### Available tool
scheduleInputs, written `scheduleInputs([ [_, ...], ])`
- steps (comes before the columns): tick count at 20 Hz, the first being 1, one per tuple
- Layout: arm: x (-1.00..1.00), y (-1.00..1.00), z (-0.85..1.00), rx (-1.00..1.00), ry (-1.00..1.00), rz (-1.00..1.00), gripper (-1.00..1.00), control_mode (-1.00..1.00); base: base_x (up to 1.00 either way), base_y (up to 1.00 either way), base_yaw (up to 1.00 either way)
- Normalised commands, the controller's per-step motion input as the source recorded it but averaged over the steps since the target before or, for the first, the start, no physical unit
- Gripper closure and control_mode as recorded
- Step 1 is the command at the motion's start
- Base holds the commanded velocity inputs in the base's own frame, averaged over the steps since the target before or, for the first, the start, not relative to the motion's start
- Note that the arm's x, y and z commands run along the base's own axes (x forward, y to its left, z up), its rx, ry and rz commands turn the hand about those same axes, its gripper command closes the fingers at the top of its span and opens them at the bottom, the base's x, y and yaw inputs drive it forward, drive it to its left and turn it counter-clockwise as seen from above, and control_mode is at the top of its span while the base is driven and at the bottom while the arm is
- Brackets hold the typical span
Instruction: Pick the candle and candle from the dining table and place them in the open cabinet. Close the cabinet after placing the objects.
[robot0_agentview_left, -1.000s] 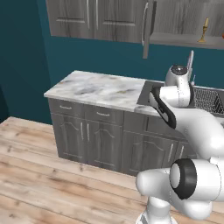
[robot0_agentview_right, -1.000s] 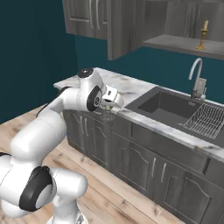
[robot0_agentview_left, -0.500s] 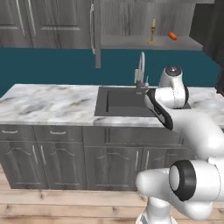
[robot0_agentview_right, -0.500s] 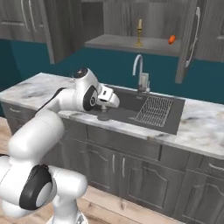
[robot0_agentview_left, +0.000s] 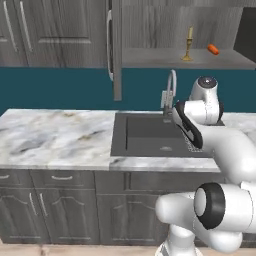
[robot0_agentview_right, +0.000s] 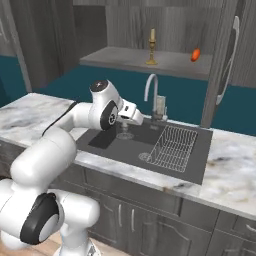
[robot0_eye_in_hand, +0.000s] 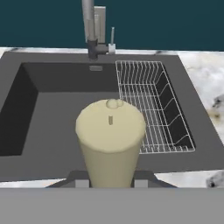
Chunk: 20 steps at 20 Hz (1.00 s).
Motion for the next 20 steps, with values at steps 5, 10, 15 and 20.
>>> scheduleInputs([
  [5,0.0,0.0,0.0,0.0,0.0,0.0,1.0,1.0,0.68,0.02,-0.26],
  [10,0.0,0.0,0.0,0.0,0.0,0.0,1.0,1.0,0.45,0.42,-0.27],
  [15,0.0,0.0,0.0,0.0,0.0,0.0,1.0,1.0,0.04,0.35,-0.02],
  [20,0.0,0.0,0.0,0.0,0.0,0.0,1.0,1.0,0.46,0.09,-0.1],
])
